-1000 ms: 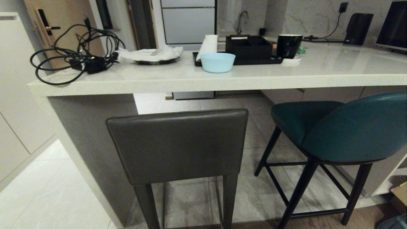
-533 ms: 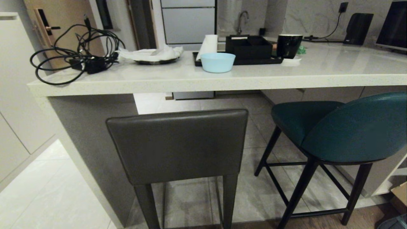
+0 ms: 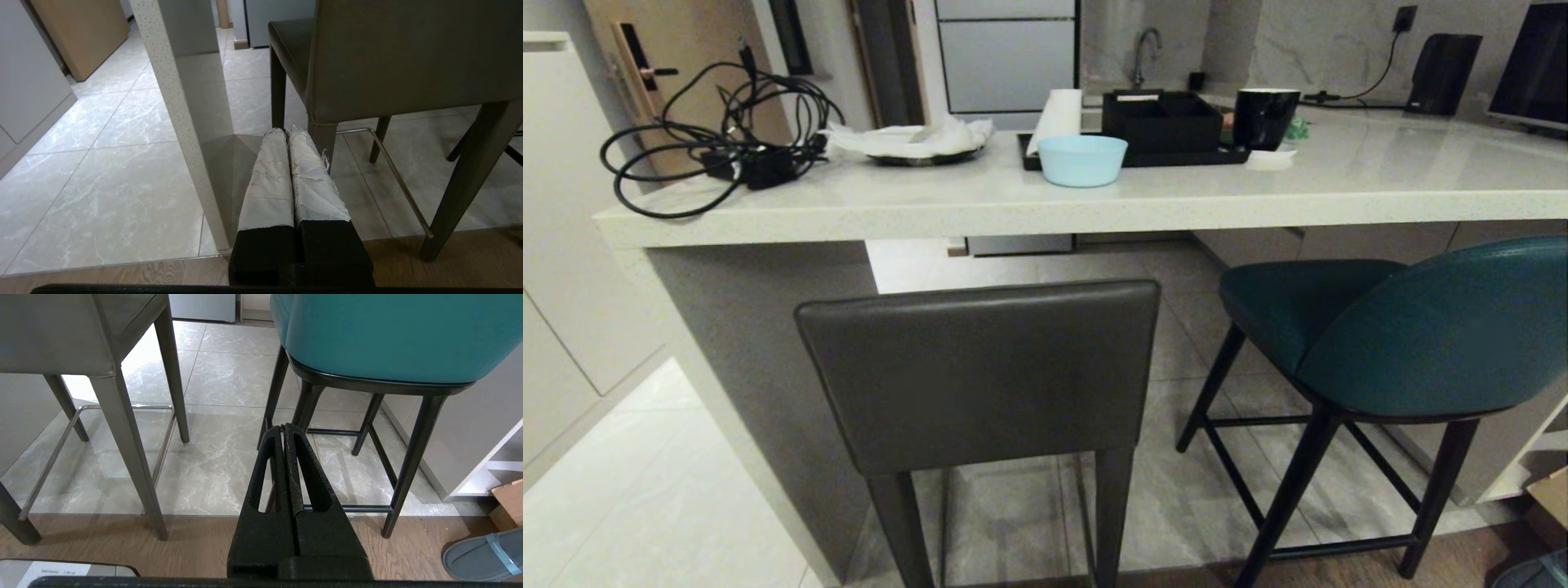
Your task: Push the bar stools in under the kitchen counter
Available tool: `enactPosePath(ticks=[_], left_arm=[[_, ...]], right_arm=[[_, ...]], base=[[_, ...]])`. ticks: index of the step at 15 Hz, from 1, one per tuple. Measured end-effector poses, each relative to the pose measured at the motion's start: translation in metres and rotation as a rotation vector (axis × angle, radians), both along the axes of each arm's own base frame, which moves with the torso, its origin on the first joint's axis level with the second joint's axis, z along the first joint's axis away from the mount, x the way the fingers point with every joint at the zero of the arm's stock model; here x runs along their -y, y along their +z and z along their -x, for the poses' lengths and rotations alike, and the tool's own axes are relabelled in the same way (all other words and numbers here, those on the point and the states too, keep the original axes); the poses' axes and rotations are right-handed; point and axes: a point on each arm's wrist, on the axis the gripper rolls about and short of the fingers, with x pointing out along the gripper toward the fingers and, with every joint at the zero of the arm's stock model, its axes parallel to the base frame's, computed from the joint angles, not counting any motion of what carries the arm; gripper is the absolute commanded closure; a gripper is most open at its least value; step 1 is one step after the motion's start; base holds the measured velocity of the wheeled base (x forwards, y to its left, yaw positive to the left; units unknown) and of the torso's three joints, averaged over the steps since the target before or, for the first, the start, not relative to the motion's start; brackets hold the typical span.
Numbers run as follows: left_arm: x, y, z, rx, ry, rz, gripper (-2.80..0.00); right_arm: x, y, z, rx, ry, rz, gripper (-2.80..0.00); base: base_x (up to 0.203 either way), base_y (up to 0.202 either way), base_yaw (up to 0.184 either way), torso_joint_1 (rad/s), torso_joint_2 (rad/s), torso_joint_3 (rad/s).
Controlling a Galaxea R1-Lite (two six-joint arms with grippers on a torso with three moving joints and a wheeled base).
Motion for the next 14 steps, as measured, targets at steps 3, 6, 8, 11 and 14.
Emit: enactPosePath(ticks=[3,6,8,11,14], left_arm=[[-0.0001,0.0000,0.0000,0.000,0.000,0.006,0.00],[0.0000,0.0004,0.0000,0.004,0.001,0.007,0.00],[0.0000,0.0002,0.0000,0.002,0.001,0.007,0.00],[0.0000,0.0002,0.0000,0.002,0.001,0.007,0.00],[0.0000,0.0000,0.0000,0.000,0.001,0.007,0.00]], right_arm=[[0.0000,0.0000,0.0000,0.000,0.000,-0.001,0.00],[0.0000,0.0002,0.0000,0.002,0.001,0.000,0.00],[0.0000,0.0002,0.0000,0.002,0.001,-0.001,0.00],[0.0000,0.0002,0.0000,0.002,0.001,-0.001,0.00],[0.0000,0.0002,0.0000,0.002,0.001,-0.003,0.00]], base=[[0.000,0.000,0.000,0.026,-0.10,-0.094],[0.000,0.000,0.000,0.121,-0.38,-0.267],[0.000,0.000,0.000,0.167,-0.47,-0.289],[0.000,0.000,0.000,0.176,-0.46,-0.282],[0.000,0.000,0.000,0.200,-0.47,-0.282]])
